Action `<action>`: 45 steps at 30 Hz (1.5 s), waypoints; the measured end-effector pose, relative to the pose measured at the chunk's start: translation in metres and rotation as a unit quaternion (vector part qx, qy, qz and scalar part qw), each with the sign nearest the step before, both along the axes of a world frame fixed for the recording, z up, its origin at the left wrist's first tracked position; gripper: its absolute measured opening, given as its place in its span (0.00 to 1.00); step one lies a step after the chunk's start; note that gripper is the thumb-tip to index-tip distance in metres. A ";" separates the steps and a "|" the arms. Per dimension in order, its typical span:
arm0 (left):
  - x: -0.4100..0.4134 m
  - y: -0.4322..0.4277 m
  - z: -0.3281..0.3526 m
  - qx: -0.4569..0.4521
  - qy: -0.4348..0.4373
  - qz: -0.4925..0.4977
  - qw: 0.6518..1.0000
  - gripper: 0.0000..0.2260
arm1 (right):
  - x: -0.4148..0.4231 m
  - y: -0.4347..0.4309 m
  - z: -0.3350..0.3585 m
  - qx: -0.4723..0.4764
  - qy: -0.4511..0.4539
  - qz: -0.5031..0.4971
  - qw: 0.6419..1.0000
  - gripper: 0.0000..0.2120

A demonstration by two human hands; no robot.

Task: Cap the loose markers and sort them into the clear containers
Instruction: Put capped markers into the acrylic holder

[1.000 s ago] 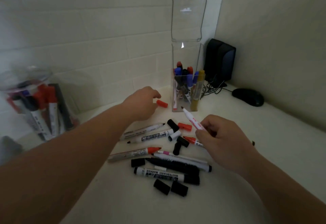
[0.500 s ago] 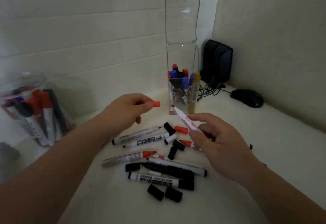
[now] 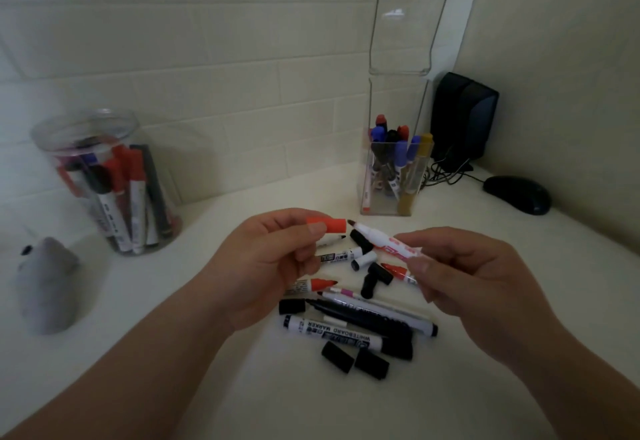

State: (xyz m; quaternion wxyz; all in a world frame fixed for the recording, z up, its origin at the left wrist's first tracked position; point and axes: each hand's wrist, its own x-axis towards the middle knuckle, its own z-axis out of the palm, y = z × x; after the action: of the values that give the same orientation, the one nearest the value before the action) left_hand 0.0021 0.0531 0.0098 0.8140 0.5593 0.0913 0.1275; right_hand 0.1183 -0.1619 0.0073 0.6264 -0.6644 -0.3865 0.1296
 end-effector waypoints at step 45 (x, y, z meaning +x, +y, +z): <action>-0.002 -0.036 -0.001 -0.051 0.014 0.020 0.998 0.12 | -0.011 -0.002 0.002 -0.083 -0.303 -0.013 0.949 0.15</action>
State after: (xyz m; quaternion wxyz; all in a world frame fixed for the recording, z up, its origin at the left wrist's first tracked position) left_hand 0.0003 0.0175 0.0086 0.8373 0.5169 0.1200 0.1315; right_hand 0.1069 -0.1640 0.0097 0.4238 -0.7272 -0.5372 -0.0549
